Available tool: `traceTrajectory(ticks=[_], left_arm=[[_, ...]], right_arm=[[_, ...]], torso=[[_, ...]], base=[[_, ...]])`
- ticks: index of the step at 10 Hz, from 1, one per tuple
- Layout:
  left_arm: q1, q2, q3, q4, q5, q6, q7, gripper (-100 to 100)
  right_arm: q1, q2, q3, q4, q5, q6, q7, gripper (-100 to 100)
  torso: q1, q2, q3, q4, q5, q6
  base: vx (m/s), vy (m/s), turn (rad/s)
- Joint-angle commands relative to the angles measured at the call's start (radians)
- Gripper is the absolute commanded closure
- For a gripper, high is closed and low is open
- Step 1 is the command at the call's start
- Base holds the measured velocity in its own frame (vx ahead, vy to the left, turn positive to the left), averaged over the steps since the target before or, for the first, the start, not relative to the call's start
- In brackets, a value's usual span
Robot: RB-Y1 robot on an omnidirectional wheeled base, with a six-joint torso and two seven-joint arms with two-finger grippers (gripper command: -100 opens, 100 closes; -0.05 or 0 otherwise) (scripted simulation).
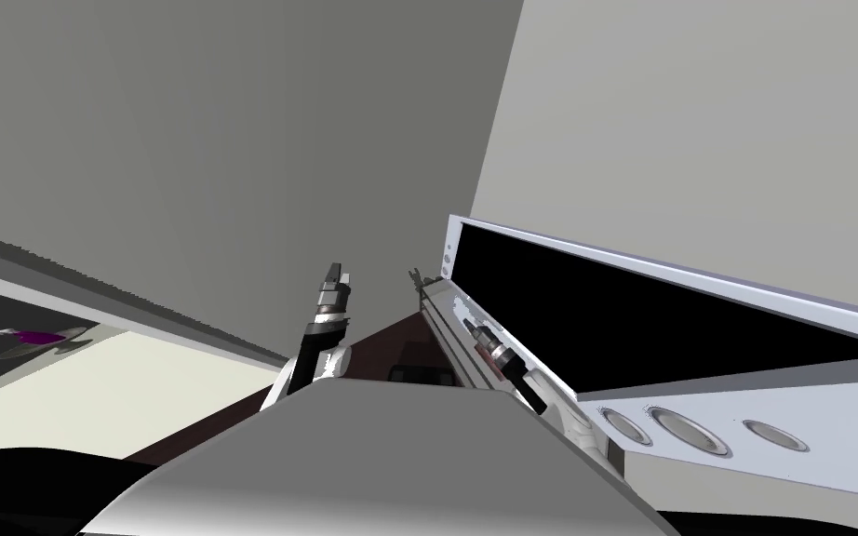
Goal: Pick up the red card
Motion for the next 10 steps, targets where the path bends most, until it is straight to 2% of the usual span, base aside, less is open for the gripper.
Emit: traceTrajectory(ticks=[1, 2, 3, 4, 5, 6, 7, 8, 10], left_arm=[[0.0, 0.0, 0.0, 0.0, 0.0, 0.0, 0.0, 0], [0.0, 0.0, 0.0, 0.0, 0.0, 0.0, 0.0, 0], [0.0, 0.0, 0.0, 0.0, 0.0, 0.0, 0.0, 0], [0.0, 0.0, 0.0, 0.0, 0.0, 0.0, 0.0, 0], [0.0, 0.0, 0.0, 0.0, 0.0, 0.0, 0.0, 0], [0.0, 0.0, 0.0, 0.0, 0.0, 0.0, 0.0, 0], [0.0, 0.0, 0.0, 0.0, 0.0, 0.0, 0.0, 0], [0.0, 0.0, 0.0, 0.0, 0.0, 0.0, 0.0, 0], [0.0, 0.0, 0.0, 0.0, 0.0, 0.0, 0.0, 0]], right_arm=[[-0.007, -0.047, 0.028, 0.05, 0.05, 0.007, -0.003, -100], [-0.007, -0.047, 0.028, 0.078, 0.068, 0.007, -0.003, -100], [-0.012, -0.076, 0.047, 0.117, 0.104, 0.009, -0.007, -100], [-0.012, -0.076, 0.047, 0.13, 0.113, 0.009, -0.007, -100], [-0.017, -0.103, 0.067, 0.176, 0.151, 0.01, -0.012, -100], [-0.017, -0.103, 0.067, 0.181, 0.157, 0.01, -0.012, -100], [-0.022, -0.13, 0.088, 0.219, 0.201, 0.012, -0.019, -100], [-0.022, -0.13, 0.088, 0.233, 0.201, 0.012, -0.019, -100], [-0.031, -0.176, 0.129, 0.321, 0.269, 0.016, -0.037, -100]], torso=[[0.0, 0.0, 0.0, 0.0, 0.0, 0.0], [0.0, -0.002, -0.001, 0.0, 0.0, 0.0], [0.0, -0.001, -0.001, 0.0, 0.0, 0.0], [0.001, -0.001, 0.0, 0.0, 0.0, 0.0], [0.0, 0.0, 0.0, 0.0, 0.0, 0.0], [0.001, 0.0, 0.0, 0.0, 0.0, 0.0], [0.0, 0.0, 0.0, 0.0, 0.0, 0.0], [0.0, 0.0, 0.0, 0.0, 0.0, 0.0], [0.0, 0.0, 0.0, 0.0, 0.0, 0.0]], base=[[0.087, 0.037, 0.046], [0.065, 0.033, 0.017], [0.056, 0.037, 0.036], [0.048, 0.033, 0.018], [0.061, 0.039, 0.049], [0.045, 0.031, 0.026], [0.059, 0.03, 0.056], [0.048, 0.022, 0.029], [0.066, 0.028, 0.087]])
